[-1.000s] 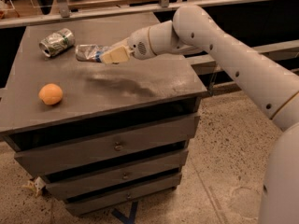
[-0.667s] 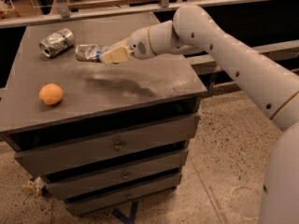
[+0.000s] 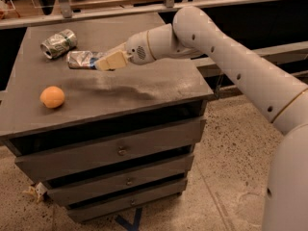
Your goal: Move redbull can near orange
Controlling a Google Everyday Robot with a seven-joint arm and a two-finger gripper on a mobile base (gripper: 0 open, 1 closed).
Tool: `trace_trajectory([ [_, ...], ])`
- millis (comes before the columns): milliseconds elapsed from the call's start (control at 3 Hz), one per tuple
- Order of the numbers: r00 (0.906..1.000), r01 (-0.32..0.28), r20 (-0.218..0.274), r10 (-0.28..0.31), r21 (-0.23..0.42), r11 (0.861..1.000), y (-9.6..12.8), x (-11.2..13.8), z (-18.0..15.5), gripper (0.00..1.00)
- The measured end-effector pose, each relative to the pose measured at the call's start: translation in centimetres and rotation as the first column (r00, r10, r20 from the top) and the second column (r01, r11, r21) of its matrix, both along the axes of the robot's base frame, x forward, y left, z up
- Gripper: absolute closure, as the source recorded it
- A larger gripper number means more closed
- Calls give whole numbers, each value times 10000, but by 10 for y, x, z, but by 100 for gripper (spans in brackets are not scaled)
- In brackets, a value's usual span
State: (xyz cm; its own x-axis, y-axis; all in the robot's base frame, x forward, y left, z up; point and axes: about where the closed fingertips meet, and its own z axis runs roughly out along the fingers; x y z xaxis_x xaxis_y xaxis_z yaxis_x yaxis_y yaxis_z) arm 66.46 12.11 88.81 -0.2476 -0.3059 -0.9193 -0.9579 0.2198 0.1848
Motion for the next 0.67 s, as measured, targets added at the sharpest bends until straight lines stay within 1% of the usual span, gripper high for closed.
trace_trajectory([
  [333,9984,-354,-436,355,26,9994,14,-15,-9,100],
  [667,9963,-309,-807,299,-114,9995,25,-21,-21,100],
])
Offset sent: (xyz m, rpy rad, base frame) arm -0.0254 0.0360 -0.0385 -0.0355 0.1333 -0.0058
